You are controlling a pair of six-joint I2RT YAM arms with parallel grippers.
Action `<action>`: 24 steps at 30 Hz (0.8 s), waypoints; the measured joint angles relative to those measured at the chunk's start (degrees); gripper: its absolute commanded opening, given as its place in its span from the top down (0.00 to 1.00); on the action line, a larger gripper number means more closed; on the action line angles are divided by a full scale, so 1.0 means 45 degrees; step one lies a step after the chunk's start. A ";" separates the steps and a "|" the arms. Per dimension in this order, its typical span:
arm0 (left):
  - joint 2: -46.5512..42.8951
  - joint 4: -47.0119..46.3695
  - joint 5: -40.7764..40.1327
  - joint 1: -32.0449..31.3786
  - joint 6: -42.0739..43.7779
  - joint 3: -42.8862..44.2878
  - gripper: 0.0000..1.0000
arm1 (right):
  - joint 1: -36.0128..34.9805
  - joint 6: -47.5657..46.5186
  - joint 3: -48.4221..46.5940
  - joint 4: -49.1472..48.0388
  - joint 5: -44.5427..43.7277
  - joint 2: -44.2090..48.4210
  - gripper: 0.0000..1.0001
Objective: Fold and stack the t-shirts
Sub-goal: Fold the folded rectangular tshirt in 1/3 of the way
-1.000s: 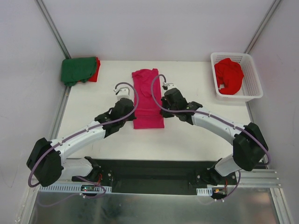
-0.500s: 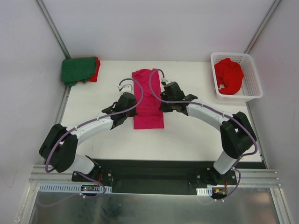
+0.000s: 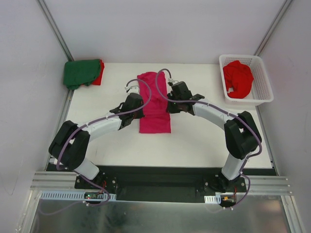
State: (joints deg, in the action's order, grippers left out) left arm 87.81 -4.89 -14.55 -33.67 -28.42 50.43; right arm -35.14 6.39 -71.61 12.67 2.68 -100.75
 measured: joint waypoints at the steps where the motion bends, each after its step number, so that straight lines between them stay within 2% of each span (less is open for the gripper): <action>1: 0.0073 -0.0053 0.0044 0.0010 0.0010 0.0000 1.00 | 0.0019 -0.0015 -0.0039 -0.0005 0.0034 -0.0063 0.99; 24: 0.1486 -0.0874 0.0447 0.0500 0.0452 0.0374 1.00 | 0.0515 -0.0262 -0.1190 -0.0058 0.0423 -0.1292 0.99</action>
State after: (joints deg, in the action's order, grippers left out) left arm 94.50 -8.82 -12.53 -31.42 -26.39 52.12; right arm -32.82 5.21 -76.97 12.40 4.58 -106.56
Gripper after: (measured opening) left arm 0.014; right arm 0.026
